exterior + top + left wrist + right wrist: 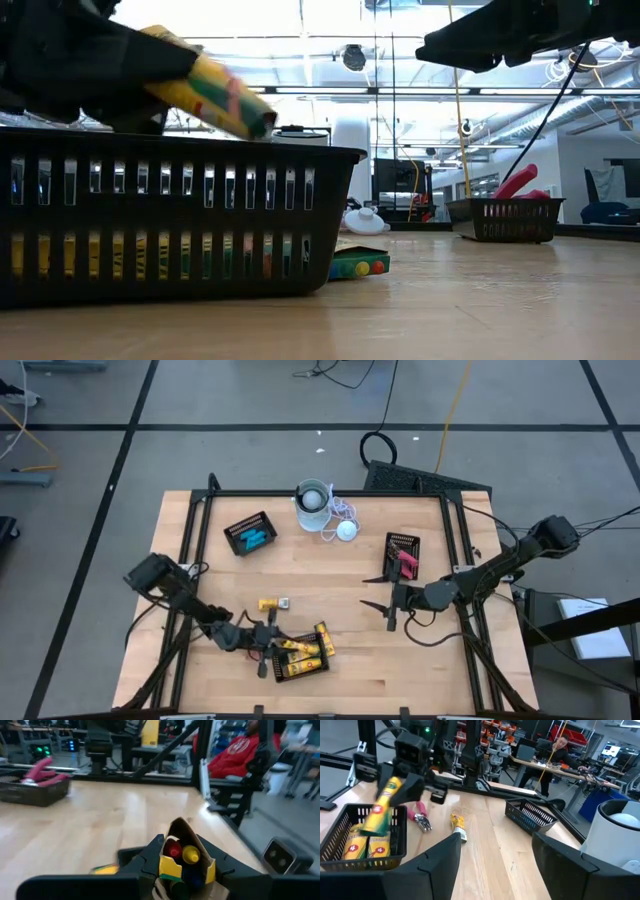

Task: Pick & Place School Supplies
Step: Put the yellow crayon box into the bottom black bin

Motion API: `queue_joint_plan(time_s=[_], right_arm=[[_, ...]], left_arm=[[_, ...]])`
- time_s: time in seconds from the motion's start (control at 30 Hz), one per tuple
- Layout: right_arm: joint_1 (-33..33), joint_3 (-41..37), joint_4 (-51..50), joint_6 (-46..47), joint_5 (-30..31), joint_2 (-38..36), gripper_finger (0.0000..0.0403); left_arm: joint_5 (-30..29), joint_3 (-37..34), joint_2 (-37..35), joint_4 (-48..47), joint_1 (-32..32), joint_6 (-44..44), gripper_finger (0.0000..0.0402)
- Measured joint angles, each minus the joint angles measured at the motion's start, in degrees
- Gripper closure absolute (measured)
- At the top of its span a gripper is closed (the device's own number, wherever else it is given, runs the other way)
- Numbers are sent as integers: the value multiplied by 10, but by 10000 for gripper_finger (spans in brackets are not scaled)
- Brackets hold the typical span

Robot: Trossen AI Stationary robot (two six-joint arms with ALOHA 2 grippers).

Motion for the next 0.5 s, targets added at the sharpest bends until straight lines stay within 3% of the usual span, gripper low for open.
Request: queue_joint_plan(time_s=[0.3,0.5], right_arm=[[6,0,-5,0,-1,0,167],[8,0,-9,2,-1,0,167]], left_arm=[[8,48,82,10,-4,-55,326],[-23,46,100,12,-21,-98,326]])
